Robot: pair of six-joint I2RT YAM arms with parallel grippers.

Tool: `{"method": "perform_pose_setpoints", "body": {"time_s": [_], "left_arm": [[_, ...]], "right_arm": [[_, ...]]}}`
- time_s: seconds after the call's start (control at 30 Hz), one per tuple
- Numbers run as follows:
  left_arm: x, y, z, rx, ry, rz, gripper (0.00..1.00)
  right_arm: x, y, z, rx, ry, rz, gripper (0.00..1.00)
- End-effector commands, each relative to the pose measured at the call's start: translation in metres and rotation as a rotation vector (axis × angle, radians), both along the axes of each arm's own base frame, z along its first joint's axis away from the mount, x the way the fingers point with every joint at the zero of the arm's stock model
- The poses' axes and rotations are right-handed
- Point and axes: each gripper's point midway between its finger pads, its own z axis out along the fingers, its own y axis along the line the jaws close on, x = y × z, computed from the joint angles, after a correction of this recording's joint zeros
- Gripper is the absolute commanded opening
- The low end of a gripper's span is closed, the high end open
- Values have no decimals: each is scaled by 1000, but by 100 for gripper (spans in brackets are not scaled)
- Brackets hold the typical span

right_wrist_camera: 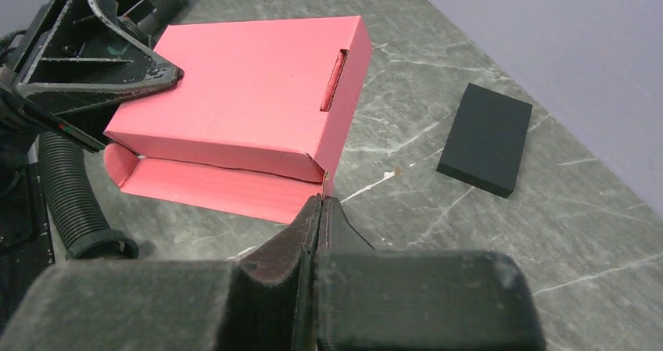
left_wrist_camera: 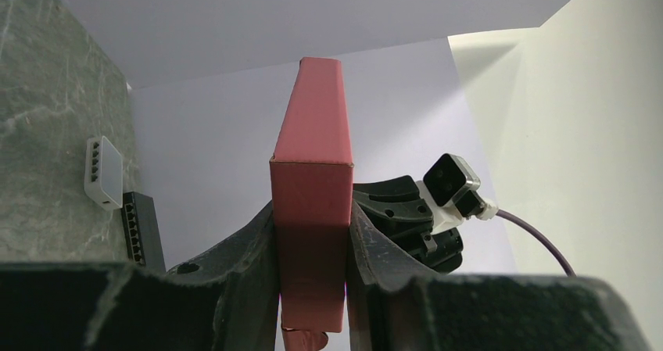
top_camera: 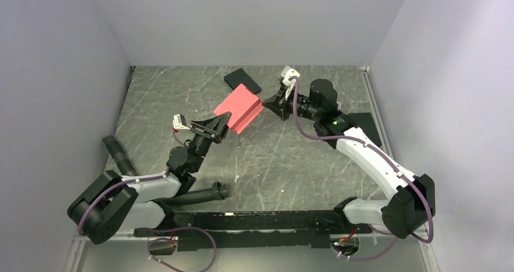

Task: Fold the paper box
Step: Close the paper box.

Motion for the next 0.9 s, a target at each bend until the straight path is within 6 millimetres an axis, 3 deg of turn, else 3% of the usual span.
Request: {"method": "perform_pose_setpoints", "body": {"time_s": [0.0,0.87], "left_arm": [[-6,-2,18,-15,-38,-16,0],[-6,6,15,-43,6,7,0]], "right_arm": [[-16,15,13,-6,-24,74,0],[-18,28,-5,-91,-58,63,0]]}}
